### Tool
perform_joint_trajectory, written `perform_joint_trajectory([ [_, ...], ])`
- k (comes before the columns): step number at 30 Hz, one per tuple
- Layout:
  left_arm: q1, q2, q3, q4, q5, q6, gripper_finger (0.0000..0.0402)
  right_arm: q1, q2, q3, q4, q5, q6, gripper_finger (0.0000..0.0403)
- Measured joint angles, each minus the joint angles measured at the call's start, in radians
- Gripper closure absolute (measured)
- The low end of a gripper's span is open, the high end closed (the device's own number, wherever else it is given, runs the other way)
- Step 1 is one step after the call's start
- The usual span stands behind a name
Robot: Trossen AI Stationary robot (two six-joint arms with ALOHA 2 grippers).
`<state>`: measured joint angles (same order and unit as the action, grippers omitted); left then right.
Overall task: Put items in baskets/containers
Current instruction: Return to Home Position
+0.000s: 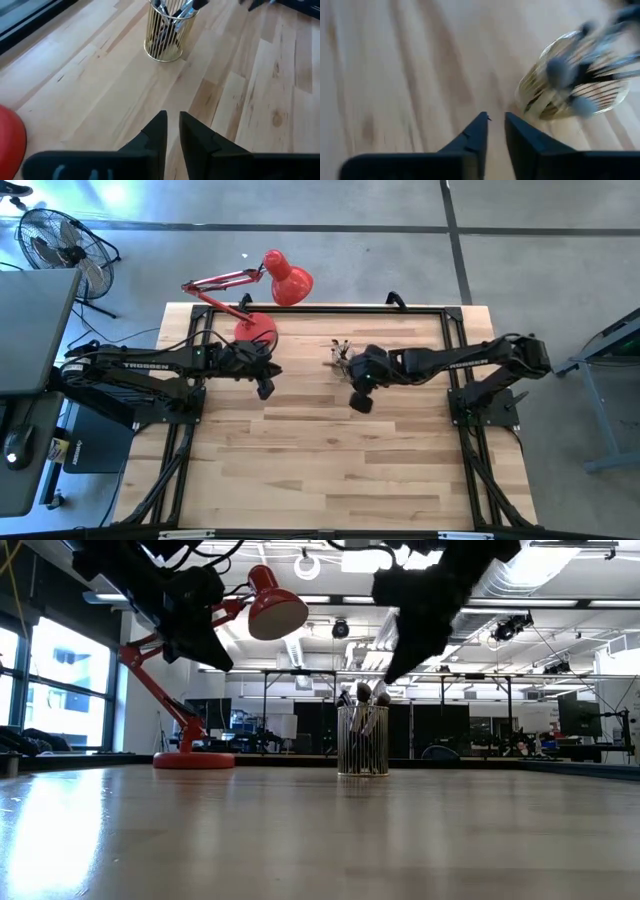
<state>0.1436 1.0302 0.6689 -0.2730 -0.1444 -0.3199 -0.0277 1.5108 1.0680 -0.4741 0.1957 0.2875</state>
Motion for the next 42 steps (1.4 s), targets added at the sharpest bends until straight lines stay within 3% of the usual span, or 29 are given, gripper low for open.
perform_joint_trajectory([
  [2,0.0,0.0,0.0,-0.011,0.0,-0.001,0.0368,0.003,0.0,-0.006,-0.059,-0.047,-0.1,0.0366],
  [5,-0.018,0.02,0.0,-0.002,0.012,-0.022,0.0395,0.01,0.0,-0.007,-0.126,-0.068,-0.095,0.0396],
  [12,-0.147,0.059,0.001,0.141,-0.048,-0.056,0.04,0.08,0.0,-0.011,-0.13,-0.067,-0.186,0.04],
  [17,-0.269,0.082,0.001,0.223,-0.131,-0.055,0.0401,0.124,-0.058,-0.108,-0.065,-0.076,-0.183,0.0399],
  [26,-0.427,0.038,0.0,0.186,-0.268,0.016,0.0401,0.175,-0.38,-0.456,0.238,-0.091,-0.047,0.0401],
  [31,-0.439,-0.036,-0.024,0.152,-0.286,0.079,0.0401,0.174,-0.586,-0.585,0.303,-0.084,0.002,0.0402],
  [35,-0.438,-0.132,-0.118,0.198,-0.277,0.104,0.0401,0.174,-0.726,-0.648,0.299,-0.01,0.002,0.0402],
  [42,-0.406,-0.314,-0.368,0.447,-0.218,0.151,0.0402,0.173,-0.87,-0.691,0.293,0.092,0.001,0.0402],
])
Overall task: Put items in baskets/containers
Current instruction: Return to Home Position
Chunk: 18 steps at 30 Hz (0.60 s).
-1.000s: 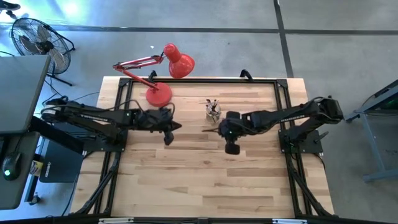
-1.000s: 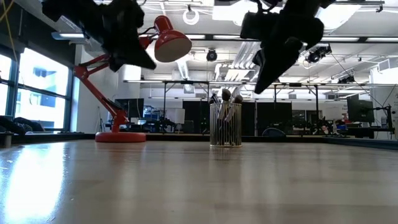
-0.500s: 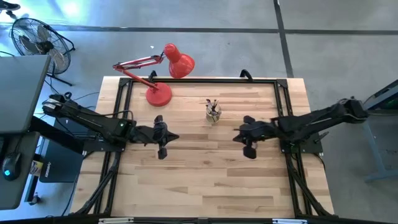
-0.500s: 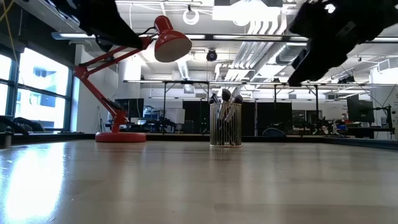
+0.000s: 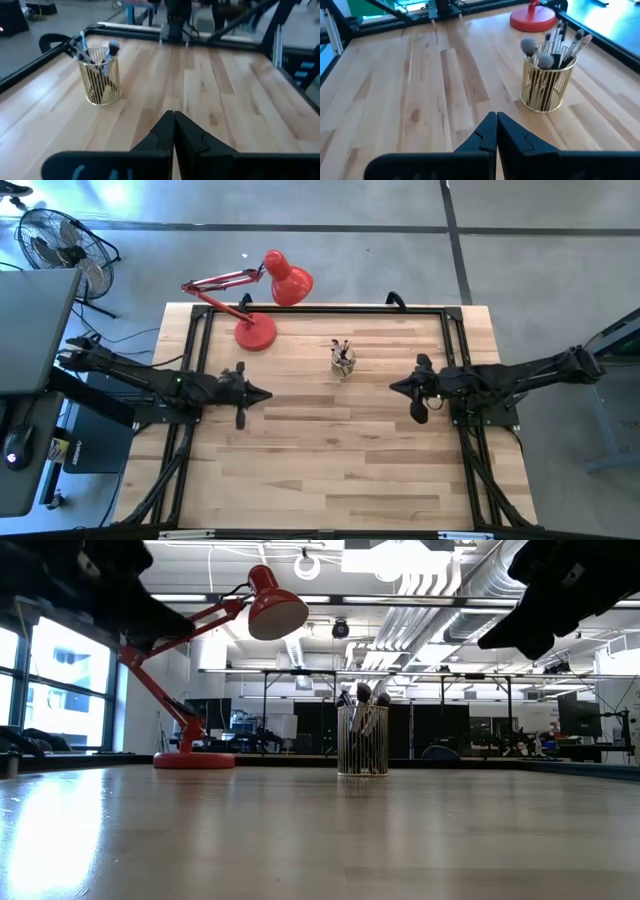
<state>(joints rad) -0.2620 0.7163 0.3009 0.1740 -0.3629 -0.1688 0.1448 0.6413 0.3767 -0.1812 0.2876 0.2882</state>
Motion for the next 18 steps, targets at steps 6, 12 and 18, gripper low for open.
perform_joint_trajectory([
  [6,0.123,-0.148,-0.161,0.12,0.114,-0.001,0.0401,-0.001,-0.015,0.0,-0.004,0.01,0.0,0.0402],
  [12,0.163,-0.356,-0.205,0.071,0.14,0.005,0.0401,-0.001,-0.015,0.0,-0.02,0.047,0.022,0.0402],
  [18,0.164,-0.573,-0.206,-0.171,0.136,0.008,0.0401,-0.001,-0.015,0.0,-0.025,0.044,0.025,0.0402],
])
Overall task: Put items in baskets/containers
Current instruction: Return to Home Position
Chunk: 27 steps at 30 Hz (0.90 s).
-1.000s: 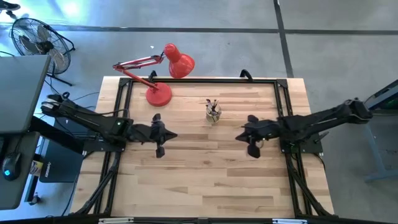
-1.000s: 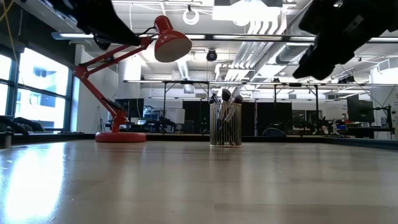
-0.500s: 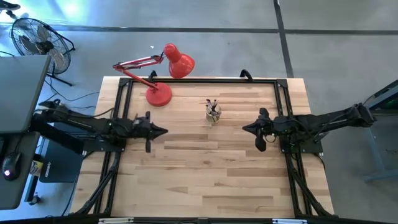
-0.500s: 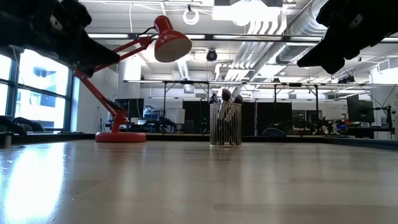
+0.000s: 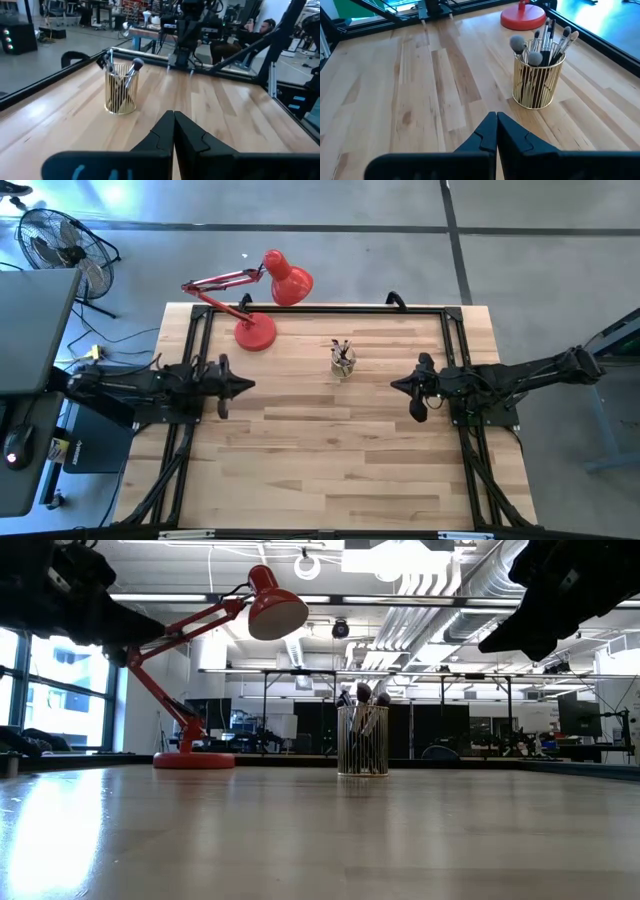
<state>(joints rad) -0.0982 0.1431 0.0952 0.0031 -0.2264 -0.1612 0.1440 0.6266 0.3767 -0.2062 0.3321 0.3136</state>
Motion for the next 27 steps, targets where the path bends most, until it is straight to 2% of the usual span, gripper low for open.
perform_joint_trajectory([
  [5,0.0,-0.143,-0.022,-0.049,0.003,0.058,0.0401,0.0,0.0,0.0,0.0,0.003,0.0,0.0403],
  [7,0.0,-0.137,-0.052,-0.013,0.019,0.082,0.0401,0.0,0.0,0.0,0.0,0.004,0.001,0.0403],
  [11,0.01,-0.116,-0.079,0.042,0.113,0.094,0.0401,0.0,0.0,0.0,0.0,-0.007,0.022,0.0403],
  [17,0.052,-0.119,-0.08,0.03,0.152,0.105,0.0401,0.0,0.0,0.0,0.001,-0.008,0.022,0.0403],
  [23,0.059,-0.107,-0.081,0.028,0.142,0.107,0.0401,0.0,0.0,0.0,0.001,-0.008,0.012,0.0403],
  [27,0.059,-0.106,-0.082,0.024,0.142,0.105,0.0401,0.003,0.0,0.0,0.001,-0.006,-0.061,0.0403],
])
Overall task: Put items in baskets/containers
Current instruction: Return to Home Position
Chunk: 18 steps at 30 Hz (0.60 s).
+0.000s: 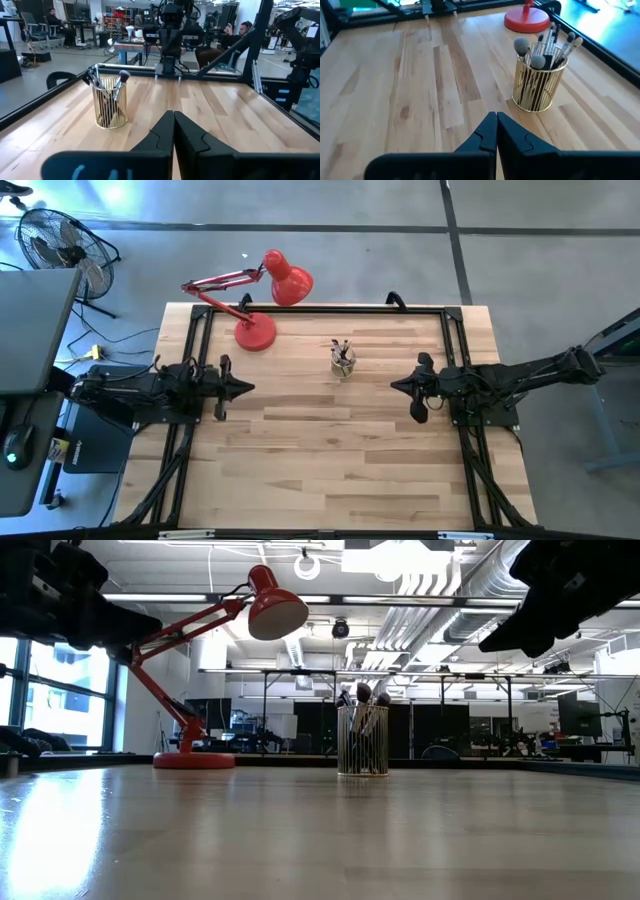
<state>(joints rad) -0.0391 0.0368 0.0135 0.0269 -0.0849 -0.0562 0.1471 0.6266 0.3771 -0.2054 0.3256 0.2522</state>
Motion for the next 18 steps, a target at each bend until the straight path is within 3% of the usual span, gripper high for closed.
perform_joint_trajectory([
  [6,0.0,0.0,-0.001,0.0,0.0,0.0,0.04,0.0,-0.016,0.001,-0.001,-0.076,-0.08,0.0403],
  [14,0.0,0.0,-0.002,0.0,0.0,0.0,0.04,0.0,-0.104,0.001,-0.096,-0.053,-0.133,0.0403],
  [18,0.0,0.0,-0.002,0.0,-0.001,0.0,0.04,0.0,-0.154,0.001,-0.119,-0.104,-0.194,0.0403],
])
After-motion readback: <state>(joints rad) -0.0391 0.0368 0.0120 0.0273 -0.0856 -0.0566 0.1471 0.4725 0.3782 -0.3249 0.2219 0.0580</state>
